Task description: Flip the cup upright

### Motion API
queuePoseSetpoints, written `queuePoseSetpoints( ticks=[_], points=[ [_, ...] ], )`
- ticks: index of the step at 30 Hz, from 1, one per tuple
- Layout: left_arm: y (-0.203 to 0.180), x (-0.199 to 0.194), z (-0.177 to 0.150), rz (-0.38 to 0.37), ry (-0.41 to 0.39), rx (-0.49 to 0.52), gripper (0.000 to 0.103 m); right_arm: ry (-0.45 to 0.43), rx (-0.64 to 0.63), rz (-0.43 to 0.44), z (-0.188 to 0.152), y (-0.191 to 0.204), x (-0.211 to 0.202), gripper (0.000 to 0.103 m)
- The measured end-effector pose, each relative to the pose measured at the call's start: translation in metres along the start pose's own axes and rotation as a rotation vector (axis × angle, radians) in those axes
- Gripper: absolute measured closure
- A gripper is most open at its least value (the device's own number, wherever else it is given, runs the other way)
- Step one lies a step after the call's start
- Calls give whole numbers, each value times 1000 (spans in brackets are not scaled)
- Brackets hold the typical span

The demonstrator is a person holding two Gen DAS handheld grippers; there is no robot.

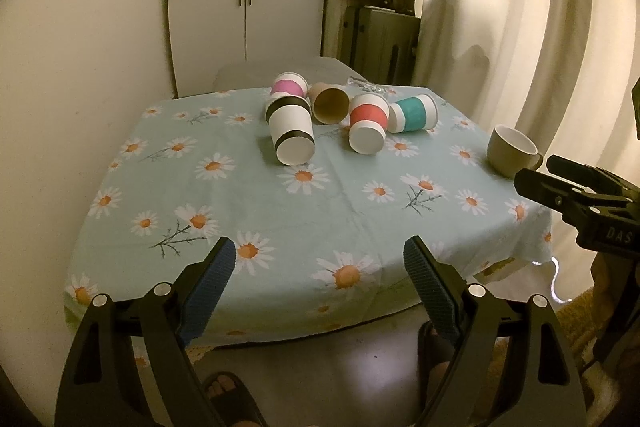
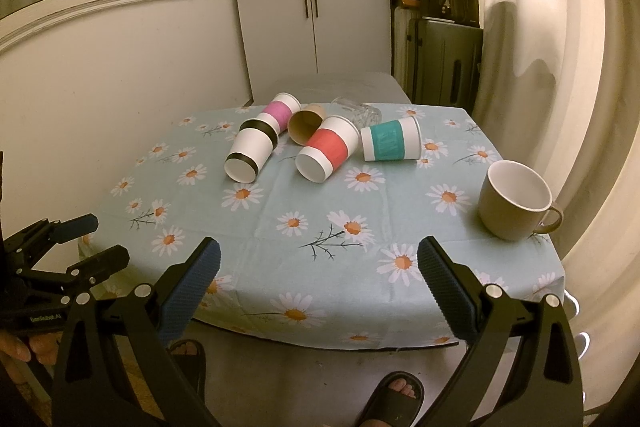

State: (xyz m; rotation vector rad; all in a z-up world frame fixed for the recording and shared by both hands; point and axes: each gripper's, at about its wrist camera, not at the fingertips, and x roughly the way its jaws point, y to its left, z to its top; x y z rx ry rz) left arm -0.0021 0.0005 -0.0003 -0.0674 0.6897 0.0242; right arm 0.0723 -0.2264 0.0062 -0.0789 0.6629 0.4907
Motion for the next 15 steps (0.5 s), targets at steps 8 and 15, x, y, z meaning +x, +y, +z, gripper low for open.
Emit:
queuePoseSetpoints(
  ticks=[8, 15],
  points=[
    [0, 0, 0, 1, 0, 1, 19, 1, 0, 1, 2, 1, 2, 5],
    [0, 0, 0, 0, 0, 1, 19, 2, 0, 1, 2, 1, 1, 5]
  ],
)
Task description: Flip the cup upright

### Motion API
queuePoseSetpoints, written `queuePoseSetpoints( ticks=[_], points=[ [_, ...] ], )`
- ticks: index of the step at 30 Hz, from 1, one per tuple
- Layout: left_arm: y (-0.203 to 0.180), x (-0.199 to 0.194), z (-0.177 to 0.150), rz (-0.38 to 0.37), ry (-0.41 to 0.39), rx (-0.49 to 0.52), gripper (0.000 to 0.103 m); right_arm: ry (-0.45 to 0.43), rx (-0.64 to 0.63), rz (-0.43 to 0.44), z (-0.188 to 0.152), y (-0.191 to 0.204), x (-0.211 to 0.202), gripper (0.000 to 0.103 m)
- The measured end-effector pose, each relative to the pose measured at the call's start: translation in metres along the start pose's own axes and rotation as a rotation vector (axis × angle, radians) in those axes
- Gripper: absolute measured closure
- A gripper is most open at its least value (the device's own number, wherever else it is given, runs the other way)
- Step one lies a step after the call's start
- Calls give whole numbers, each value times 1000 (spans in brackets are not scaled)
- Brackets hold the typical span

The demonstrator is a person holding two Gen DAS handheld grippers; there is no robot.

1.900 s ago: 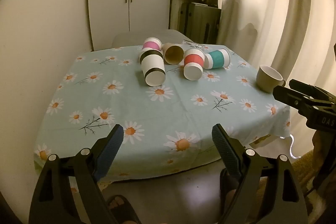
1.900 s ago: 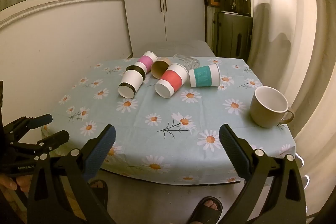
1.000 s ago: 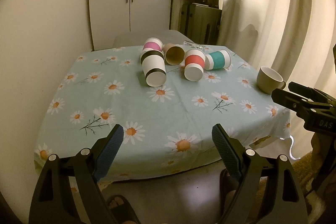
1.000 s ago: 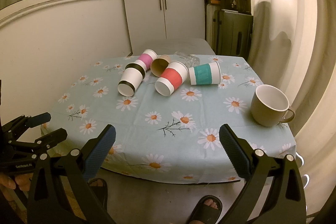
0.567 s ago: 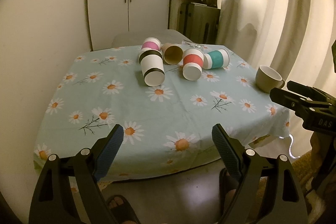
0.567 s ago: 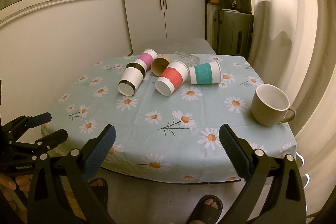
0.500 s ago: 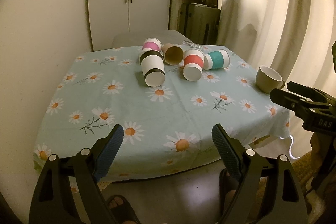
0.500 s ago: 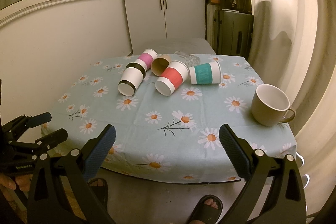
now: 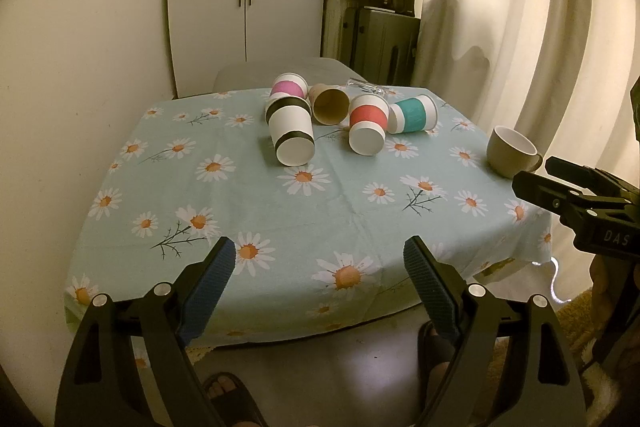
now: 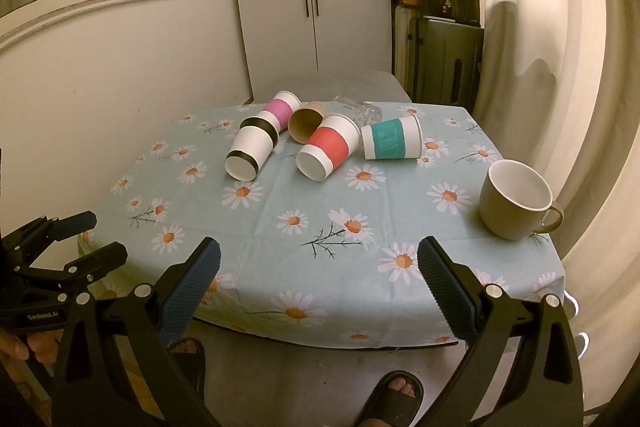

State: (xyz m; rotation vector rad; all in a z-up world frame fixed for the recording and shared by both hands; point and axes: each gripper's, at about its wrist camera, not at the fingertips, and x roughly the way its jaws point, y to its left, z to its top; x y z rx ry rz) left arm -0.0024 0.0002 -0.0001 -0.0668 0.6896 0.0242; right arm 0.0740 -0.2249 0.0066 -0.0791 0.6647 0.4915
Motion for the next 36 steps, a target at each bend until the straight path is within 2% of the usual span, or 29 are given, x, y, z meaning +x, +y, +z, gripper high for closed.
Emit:
queuePoseSetpoints(
  ticks=[26, 36],
  points=[
    [-2, 0, 3, -2, 1, -4, 19, 25, -9, 4, -3, 3, 7, 5],
    [3, 13, 20, 19, -1, -18, 19, 68, -22, 14, 17, 8, 33, 5]
  ],
)
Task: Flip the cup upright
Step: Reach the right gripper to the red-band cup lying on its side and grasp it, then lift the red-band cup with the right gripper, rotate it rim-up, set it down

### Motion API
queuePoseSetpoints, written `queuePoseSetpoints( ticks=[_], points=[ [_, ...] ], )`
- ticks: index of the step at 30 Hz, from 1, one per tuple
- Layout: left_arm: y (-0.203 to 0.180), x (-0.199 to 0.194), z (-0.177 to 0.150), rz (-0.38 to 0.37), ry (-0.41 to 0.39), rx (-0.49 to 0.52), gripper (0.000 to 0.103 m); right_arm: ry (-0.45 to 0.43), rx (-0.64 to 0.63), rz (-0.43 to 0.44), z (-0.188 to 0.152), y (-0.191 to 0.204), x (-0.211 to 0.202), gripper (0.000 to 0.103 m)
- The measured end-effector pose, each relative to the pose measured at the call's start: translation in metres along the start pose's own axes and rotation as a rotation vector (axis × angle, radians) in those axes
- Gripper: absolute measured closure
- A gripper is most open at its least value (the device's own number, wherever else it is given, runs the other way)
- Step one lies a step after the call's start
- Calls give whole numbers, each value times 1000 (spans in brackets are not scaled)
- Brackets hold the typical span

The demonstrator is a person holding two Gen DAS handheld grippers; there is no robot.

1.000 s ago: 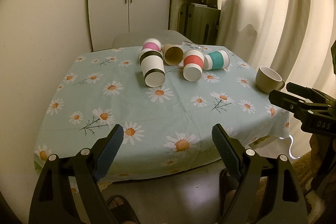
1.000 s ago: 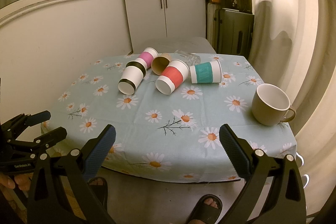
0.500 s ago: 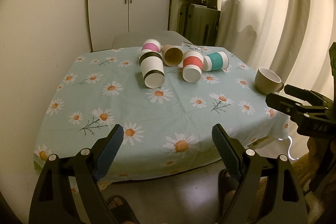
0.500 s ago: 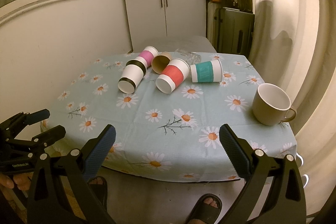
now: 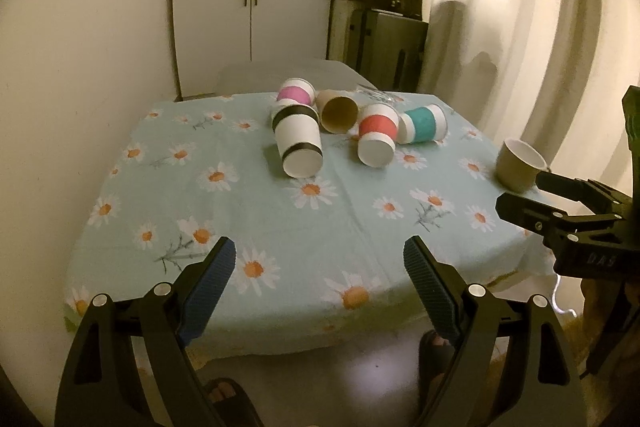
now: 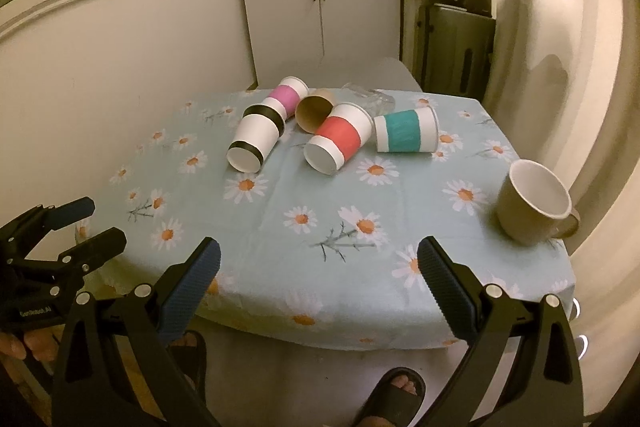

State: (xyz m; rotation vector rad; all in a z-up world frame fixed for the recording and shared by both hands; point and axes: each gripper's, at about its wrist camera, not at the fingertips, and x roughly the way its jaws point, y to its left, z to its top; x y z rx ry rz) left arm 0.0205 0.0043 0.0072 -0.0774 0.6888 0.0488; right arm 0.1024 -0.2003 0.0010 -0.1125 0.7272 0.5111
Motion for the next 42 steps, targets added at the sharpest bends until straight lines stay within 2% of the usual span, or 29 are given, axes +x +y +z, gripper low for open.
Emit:
queuePoseSetpoints(
  ticks=[5, 11, 14, 19, 25, 30, 34, 36, 42],
  points=[
    [15, 15, 22, 40, -19, -13, 19, 43, 37, 35, 23, -5, 27, 5],
    [36, 35, 41, 34, 3, -55, 19, 87, 112, 82, 60, -17, 64, 5],
    [42, 45, 46, 34, 12, -59, 19, 115, 144, 83, 79, -24, 92, 5],
    [48, 66, 54, 3, 61, -70, 19, 223, 244, 80, 103, -45, 153, 6],
    [44, 89, 54, -30, 122, -57, 19, 313, 348, 95, 112, -67, 208, 18],
    [44, 101, 52, -62, 158, -74, 19, 336, 429, 112, 114, -77, 235, 19],
    [43, 102, 49, -72, 172, -65, 19, 358, 468, 142, 115, -78, 248, 21],
    [44, 101, 48, -72, 173, -66, 19, 374, 459, 133, 116, -76, 253, 32],
    [44, 101, 49, -74, 173, -68, 19, 381, 458, 140, 115, -74, 257, 36]
  ],
)
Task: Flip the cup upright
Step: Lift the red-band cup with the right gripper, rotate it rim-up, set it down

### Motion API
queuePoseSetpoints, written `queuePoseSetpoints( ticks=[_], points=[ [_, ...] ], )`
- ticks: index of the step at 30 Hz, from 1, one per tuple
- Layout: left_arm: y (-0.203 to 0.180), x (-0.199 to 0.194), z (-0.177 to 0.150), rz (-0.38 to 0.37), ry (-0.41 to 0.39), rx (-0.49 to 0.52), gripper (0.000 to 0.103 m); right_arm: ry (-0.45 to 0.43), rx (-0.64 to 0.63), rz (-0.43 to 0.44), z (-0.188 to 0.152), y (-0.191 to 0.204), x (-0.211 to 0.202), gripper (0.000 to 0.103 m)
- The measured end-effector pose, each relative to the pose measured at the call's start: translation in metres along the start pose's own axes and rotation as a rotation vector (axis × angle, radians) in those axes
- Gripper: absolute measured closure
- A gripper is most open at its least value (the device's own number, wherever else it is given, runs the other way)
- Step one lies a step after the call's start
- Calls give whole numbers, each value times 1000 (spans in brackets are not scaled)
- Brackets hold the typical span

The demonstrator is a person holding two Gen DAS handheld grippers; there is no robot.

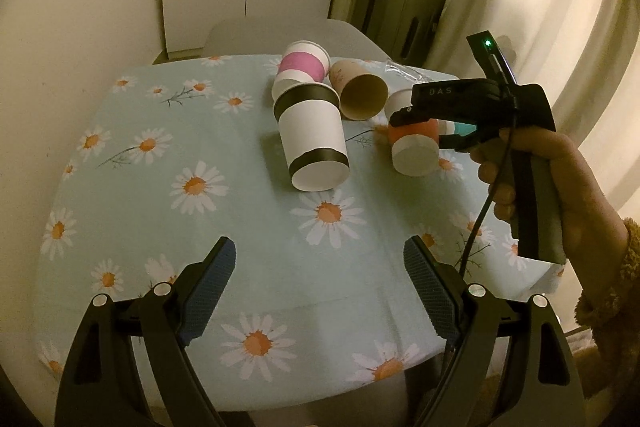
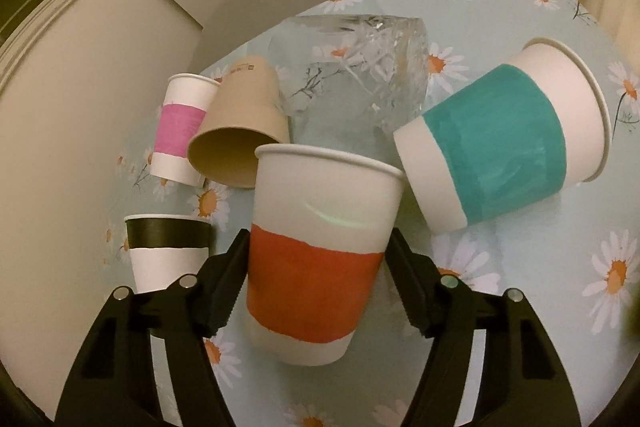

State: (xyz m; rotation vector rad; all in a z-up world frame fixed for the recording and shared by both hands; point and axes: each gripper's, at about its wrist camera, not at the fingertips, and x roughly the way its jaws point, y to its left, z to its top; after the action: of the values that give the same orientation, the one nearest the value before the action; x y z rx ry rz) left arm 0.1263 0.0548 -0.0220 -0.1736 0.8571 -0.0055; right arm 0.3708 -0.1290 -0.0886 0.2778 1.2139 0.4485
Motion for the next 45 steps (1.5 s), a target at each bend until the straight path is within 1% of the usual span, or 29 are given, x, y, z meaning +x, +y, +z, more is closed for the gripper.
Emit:
queuePoseSetpoints(
  ticks=[6, 10, 14, 16, 18, 20, 24, 26, 30, 35, 38, 40, 44, 45],
  points=[
    [0, -1, 0, 5, 0, 0, 19, 8, -8, 30, -4, 0, -9, 37],
    [3, -3, -2, 8, -4, -6, 19, 35, -39, 55, -18, 3, -24, 36],
    [7, -7, -5, 11, -5, -25, 19, 51, -105, 60, -40, 12, -39, 36],
    [9, -9, -7, 7, -1, -35, 19, 76, -135, 57, -53, 16, -43, 36],
    [11, -10, -9, 6, 3, -47, 19, 114, -169, 35, -71, 21, -45, 36],
    [12, -11, -12, 6, 6, -57, 19, 127, -199, 4, -84, 26, -46, 36],
    [11, -12, -16, 14, 15, -63, 19, 168, -245, -3, -110, 27, -46, 36],
    [11, -13, -19, 16, 18, -67, 19, 183, -257, -2, -121, 26, -48, 36],
    [12, -15, -24, 14, 29, -83, 19, 178, -279, -2, -137, 28, -54, 36],
    [9, -17, -31, 3, 40, -92, 19, 182, -287, 1, -145, 31, -46, 36],
    [5, -16, -34, -1, 53, -94, 19, 188, -300, -15, -145, 32, -40, 36],
    [2, -15, -36, -1, 61, -90, 19, 182, -301, -9, -145, 32, -41, 36],
    [-1, -11, -37, 2, 76, -79, 19, 193, -286, 8, -145, 28, -40, 29],
    [-2, -11, -38, 2, 79, -77, 19, 192, -286, 9, -145, 28, -41, 29]
  ],
)
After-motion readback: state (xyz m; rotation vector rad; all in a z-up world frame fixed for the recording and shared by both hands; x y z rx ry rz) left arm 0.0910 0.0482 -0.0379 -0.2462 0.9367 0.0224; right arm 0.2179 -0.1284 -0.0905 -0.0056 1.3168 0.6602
